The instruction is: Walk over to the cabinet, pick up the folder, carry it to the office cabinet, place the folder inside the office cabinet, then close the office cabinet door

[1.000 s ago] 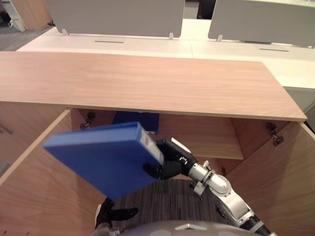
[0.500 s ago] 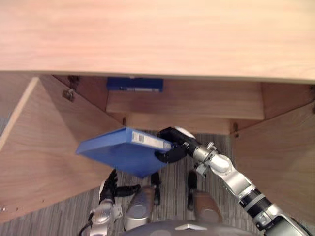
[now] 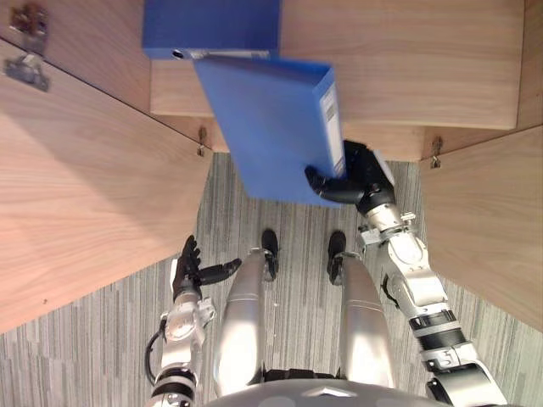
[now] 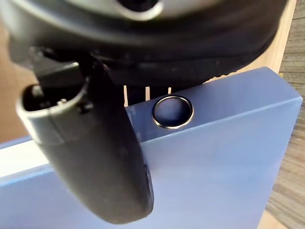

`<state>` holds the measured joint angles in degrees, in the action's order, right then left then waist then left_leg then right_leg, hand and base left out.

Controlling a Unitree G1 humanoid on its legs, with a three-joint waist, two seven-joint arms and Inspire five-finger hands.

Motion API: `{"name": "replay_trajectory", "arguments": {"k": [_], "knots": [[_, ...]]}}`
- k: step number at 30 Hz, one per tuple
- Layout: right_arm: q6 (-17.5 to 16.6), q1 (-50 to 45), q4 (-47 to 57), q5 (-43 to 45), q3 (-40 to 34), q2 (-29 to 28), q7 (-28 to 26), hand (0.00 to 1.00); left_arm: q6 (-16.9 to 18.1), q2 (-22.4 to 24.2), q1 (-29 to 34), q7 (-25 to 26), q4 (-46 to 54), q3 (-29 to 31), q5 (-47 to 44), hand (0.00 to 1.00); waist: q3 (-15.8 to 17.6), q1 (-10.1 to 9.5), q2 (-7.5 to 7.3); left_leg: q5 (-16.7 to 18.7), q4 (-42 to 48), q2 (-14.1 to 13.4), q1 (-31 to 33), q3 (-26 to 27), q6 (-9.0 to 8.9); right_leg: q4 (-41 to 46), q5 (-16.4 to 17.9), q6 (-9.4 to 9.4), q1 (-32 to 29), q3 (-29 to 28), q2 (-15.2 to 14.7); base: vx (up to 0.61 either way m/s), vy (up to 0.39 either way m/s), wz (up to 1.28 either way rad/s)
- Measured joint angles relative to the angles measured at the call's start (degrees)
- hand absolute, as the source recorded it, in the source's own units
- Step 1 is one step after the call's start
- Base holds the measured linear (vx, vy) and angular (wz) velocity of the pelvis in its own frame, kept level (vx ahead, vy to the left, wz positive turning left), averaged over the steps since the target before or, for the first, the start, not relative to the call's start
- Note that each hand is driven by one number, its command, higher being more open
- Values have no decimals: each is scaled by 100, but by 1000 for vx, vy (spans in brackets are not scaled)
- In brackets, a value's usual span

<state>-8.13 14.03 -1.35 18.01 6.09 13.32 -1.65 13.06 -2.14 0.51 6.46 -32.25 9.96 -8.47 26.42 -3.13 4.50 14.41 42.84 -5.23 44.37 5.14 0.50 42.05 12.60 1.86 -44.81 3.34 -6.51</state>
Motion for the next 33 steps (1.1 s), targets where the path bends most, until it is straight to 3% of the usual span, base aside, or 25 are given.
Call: {"name": "replay_trajectory", "arguments": {"k": [9, 18, 33], "knots": [[-427, 645, 76, 1534, -800, -457, 505, 0, 8, 259, -345, 120, 575, 1, -30, 100, 2, -191, -4, 142, 344, -246, 411, 0, -55, 409, 137, -115, -405, 277, 47, 29, -45, -2], [-771, 1504, -176, 2778, -1294, -583, 1015, 0, 5, 275, -421, 365, 634, 5, -108, 100, 17, -209, -25, 155, 453, -289, 596, -19, -91, 438, 149, -133, -565, 321, 55, -35, -26, -2], [-935, 2770, -1127, 4458, -1408, -901, 1809, 0, -69, 492, -428, 742, 735, 23, -230, 100, 76, -258, -124, 27, 249, -236, 738, -145, -189, 346, 145, -136, -662, 466, 16, 2, -16, 5]]}}
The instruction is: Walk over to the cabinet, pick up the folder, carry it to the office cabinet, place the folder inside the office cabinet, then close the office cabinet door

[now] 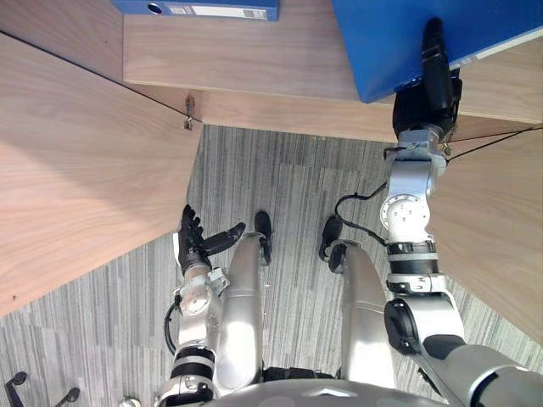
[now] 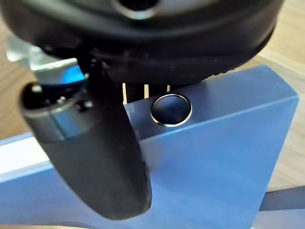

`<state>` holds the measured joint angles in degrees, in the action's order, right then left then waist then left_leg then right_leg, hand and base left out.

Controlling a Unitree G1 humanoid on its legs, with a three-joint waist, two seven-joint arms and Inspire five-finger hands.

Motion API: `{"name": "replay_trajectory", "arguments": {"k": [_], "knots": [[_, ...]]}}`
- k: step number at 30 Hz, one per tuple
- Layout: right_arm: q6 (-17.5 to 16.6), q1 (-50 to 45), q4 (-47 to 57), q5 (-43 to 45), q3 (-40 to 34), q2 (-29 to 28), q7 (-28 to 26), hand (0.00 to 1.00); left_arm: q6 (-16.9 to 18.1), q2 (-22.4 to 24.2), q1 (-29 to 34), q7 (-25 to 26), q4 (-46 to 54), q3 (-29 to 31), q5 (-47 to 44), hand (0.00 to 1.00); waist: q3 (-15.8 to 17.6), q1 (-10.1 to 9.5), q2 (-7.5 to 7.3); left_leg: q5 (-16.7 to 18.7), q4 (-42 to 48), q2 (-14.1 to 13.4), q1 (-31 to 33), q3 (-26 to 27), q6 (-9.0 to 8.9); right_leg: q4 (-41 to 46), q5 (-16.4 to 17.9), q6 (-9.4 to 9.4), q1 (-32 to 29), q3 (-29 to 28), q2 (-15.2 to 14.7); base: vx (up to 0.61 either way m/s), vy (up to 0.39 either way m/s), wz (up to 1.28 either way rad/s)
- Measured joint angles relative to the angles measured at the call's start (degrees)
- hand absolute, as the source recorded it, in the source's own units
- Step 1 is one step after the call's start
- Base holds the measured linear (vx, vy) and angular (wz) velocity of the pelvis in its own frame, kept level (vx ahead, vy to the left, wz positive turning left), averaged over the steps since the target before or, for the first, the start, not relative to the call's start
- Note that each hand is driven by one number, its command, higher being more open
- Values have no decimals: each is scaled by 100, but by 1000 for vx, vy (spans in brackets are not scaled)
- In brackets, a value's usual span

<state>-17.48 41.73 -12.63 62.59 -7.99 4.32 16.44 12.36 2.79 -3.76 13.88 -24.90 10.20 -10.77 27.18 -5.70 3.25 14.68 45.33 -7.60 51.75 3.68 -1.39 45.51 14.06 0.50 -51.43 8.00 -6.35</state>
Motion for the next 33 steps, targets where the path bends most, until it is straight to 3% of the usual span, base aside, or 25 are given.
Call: {"name": "replay_trajectory", "arguments": {"k": [6, 7, 18, 21, 28, 33], "knots": [[-163, 359, -203, 278, -96, -48, 309, 0, -18, 29, -3, 130, 0, -12, -4, 100, 11, -4, -19, -117, -191, 26, -9, -127, -76, -80, -2, -3, 39, 148, -17, 11, -32, 13], [-178, 449, -232, 278, -216, -85, 382, 100, -22, 29, -3, 147, 0, -35, -5, 100, 14, -6, -24, -144, -230, 38, -21, -147, -94, -84, -2, -3, 46, 171, -28, 11, -27, 12], [-749, 892, -307, 293, -766, -146, 819, 100, -36, 29, -8, 314, 10, -84, -60, 100, 24, -6, -44, -293, -500, 88, -123, -266, -149, -245, -8, -9, 184, 321, -55, 7, -5, 7], [-749, 993, -285, 296, -882, -167, 868, 100, -38, 23, -5, 333, 10, -249, -61, 100, 23, -45, -46, -346, -629, 110, -228, -238, -127, -367, -68, -96, 280, 327, -65, 1, 3, 2], [-701, 1189, -156, 274, -867, -108, 869, 100, -39, 19, -6, 329, 40, -323, -60, 100, 11, -47, -48, -371, -718, 124, -315, -214, -93, -492, -115, -102, 382, 330, -67, 0, 0, 0], [-274, 1208, -268, 244, -489, 344, 739, 100, -38, 19, -6, 321, 42, -324, -59, 100, 3, -41, -47, -412, -798, 125, -377, -174, -69, -603, -184, -108, 434, 328, -66, -2, 5, -2]]}}
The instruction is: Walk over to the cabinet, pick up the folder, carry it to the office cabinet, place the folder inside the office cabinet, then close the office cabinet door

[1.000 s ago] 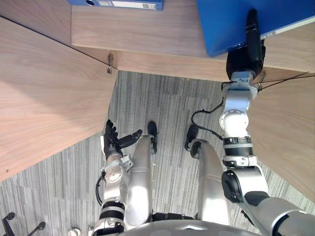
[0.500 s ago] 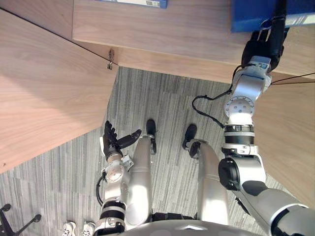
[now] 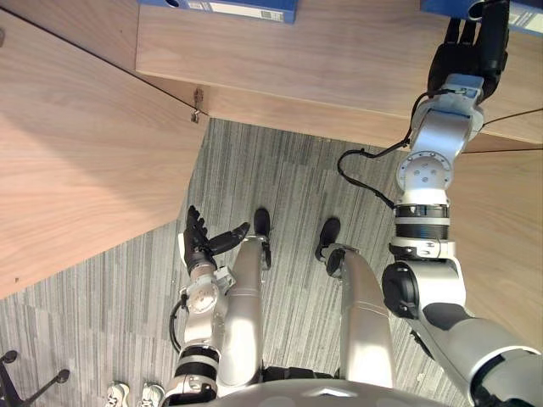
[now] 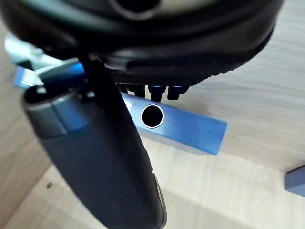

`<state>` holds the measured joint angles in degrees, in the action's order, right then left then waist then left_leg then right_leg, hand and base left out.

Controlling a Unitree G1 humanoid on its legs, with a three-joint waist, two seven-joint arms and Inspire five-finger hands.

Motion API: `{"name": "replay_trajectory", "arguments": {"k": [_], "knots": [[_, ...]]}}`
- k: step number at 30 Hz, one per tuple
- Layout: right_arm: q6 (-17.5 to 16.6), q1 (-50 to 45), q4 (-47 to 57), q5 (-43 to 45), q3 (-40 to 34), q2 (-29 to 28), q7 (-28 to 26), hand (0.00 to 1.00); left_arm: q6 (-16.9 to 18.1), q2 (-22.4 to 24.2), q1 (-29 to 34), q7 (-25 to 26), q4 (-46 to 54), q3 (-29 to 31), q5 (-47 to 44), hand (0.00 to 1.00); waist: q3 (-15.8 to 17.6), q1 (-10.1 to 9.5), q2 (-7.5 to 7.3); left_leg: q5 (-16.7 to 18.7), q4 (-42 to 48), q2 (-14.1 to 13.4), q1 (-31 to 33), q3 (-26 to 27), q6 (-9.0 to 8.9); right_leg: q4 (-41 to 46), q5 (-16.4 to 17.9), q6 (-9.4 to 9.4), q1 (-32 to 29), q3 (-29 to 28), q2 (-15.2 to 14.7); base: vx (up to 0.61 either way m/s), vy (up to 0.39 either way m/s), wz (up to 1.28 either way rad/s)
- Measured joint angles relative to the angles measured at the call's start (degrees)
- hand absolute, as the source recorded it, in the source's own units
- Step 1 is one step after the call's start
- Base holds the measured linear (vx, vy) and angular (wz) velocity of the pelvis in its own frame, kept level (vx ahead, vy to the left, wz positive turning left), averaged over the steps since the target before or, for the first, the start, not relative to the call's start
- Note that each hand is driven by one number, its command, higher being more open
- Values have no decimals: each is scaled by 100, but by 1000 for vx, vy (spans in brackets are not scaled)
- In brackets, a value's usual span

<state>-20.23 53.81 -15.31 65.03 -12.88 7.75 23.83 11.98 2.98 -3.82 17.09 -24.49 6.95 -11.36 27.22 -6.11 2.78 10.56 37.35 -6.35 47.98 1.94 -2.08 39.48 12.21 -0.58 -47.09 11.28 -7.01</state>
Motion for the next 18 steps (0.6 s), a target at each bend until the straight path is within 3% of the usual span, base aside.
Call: {"name": "replay_trajectory", "arguments": {"k": [10, 18], "knots": [[828, 170, -838, -109, 1074, 866, -696, 100, 1, -2, 7, -107, -82, 0, -74, 100, -11, 44, -1, -149, -233, -3, -110, 58, 39, -318, -227, 3, 123, -3, 33, -28, 10, -3], [1288, -422, -863, -925, 2128, 1732, -1569, 100, 1, -98, 23, -250, -270, -1, -165, 100, -16, 60, -10, -164, -229, 26, -100, 73, 65, -397, -283, 42, 148, -12, 15, -8, 4, 0]]}}
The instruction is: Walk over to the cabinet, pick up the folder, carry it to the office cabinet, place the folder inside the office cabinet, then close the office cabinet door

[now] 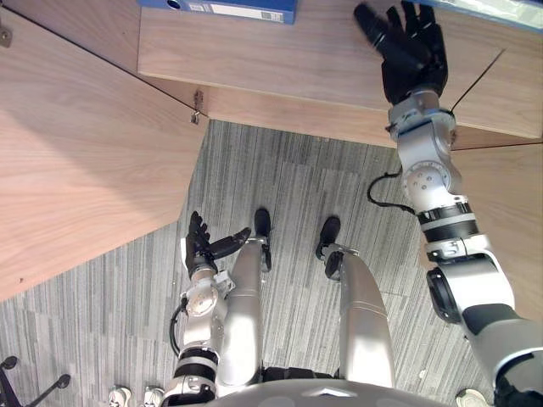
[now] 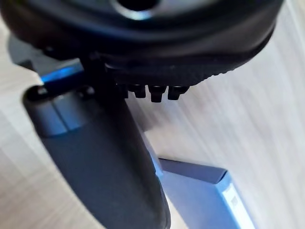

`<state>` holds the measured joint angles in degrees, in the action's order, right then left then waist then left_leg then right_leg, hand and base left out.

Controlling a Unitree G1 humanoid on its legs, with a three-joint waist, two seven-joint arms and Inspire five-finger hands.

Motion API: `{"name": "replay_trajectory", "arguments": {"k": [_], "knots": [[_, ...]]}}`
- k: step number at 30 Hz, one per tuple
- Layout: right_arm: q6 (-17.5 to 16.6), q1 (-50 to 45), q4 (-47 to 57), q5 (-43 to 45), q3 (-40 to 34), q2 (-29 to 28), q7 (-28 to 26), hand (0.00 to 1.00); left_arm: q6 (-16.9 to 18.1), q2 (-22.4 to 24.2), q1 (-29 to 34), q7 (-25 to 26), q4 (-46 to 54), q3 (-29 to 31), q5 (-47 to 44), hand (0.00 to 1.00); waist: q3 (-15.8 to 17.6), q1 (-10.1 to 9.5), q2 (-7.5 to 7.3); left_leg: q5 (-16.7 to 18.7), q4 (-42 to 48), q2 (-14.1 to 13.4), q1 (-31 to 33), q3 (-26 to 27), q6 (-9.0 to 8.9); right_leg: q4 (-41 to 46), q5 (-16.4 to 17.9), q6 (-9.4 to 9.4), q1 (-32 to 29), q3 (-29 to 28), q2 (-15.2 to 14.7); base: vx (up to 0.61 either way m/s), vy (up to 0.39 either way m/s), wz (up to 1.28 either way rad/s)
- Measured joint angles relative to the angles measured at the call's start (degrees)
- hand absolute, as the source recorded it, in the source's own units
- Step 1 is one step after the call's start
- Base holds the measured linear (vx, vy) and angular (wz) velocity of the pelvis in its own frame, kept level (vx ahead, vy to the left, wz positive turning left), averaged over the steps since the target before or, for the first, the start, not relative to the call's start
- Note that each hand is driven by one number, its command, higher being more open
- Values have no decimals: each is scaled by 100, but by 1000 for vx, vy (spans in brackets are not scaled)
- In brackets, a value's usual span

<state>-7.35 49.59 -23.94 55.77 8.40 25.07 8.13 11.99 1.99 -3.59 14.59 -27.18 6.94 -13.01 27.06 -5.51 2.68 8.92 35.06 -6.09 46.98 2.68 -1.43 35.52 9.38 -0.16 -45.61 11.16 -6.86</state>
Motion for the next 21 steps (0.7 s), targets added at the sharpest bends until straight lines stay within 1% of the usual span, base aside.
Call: {"name": "replay_trajectory", "arguments": {"k": [4, 7, 8, 10, 13, 17, 21], "knots": [[119, -339, 2, -401, 403, 499, -431, 100, 2, -58, 12, -121, -18, -21, 1, 100, -1, 13, -5, -3, -58, 2, -69, 11, 5, -54, -21, 10, 70, -2, 1, -4, -2, -1], [185, -588, 8, -635, 699, 839, -992, 100, 13, -250, 104, -277, -52, -111, 5, 100, -43, 53, -127, -8, -135, 5, -160, 91, 14, -76, -29, 17, 100, -71, 0, -13, -16, -7], [185, -601, 8, -642, 720, 862, -1023, 100, 13, -255, 104, -284, -60, -111, 5, 100, -48, 54, -136, -9, -141, 5, -166, 98, 14, -78, -30, 19, 100, -77, 0, -6, -19, -6], [193, -687, 8, -688, 883, 1027, -1252, 100, 30, -284, 104, -380, -147, -112, 6, 100, -64, 83, -176, -15, -173, 6, -214, 113, 25, -104, -36, 27, 140, -87, 2, 0, 0, 0], [203, -834, 80, -821, 906, 1154, -1413, 100, 39, -285, 122, -435, -183, -153, 7, 100, -67, 82, -182, -15, -193, 8, -269, 113, 26, -146, -41, 35, 213, -79, 4, 0, 0, 0], [176, -1095, 477, -1214, 907, 1321, -1531, 100, 44, -289, 123, -482, -186, -154, 10, 100, -66, 84, -184, -14, -204, 10, -286, 116, 29, -190, -55, 51, 242, -80, 8, 0, 0, 0], [13, -1439, 915, -1901, 875, 1341, -1500, 100, 46, -330, 118, -489, -285, -154, 33, 100, -85, 86, -229, -30, -274, 21, -319, 126, 53, -246, -75, 53, 259, -88, 12, 0, 0, 0]]}}
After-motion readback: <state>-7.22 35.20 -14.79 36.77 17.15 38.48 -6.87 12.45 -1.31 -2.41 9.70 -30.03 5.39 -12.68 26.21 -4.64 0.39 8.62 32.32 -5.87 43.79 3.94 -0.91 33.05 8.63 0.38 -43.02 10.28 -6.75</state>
